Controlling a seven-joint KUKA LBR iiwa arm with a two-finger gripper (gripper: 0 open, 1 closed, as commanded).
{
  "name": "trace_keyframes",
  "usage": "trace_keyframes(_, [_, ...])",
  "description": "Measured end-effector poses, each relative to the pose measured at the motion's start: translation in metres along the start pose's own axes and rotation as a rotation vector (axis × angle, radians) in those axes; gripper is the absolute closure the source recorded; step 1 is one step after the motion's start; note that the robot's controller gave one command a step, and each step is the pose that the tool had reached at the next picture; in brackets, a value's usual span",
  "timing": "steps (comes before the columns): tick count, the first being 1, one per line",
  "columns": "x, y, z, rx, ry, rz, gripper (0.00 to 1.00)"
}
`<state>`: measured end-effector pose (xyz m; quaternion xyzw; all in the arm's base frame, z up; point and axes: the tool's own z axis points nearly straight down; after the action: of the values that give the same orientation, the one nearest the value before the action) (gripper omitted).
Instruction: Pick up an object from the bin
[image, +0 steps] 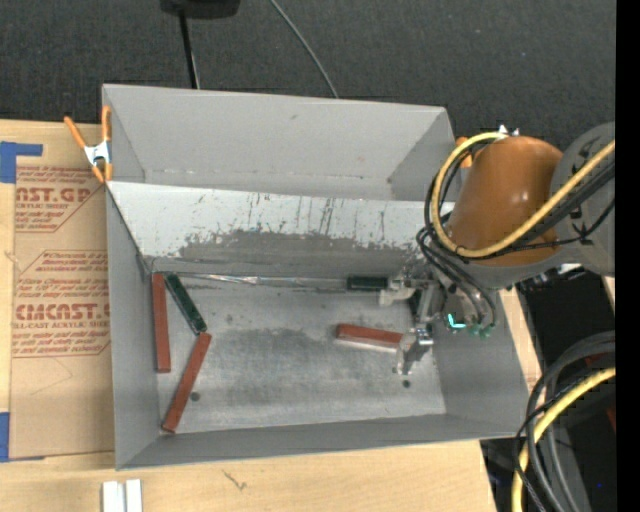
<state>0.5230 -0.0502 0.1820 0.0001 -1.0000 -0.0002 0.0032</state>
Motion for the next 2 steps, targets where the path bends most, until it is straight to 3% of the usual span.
trace_keyframes(1, [-0.002,0.0,-0.004,0.001,-0.007,0.0,0.0])
trace_keyframes(2, [-0.004,-0.004,0.045,0.001,-0.015,-0.004,0.0])
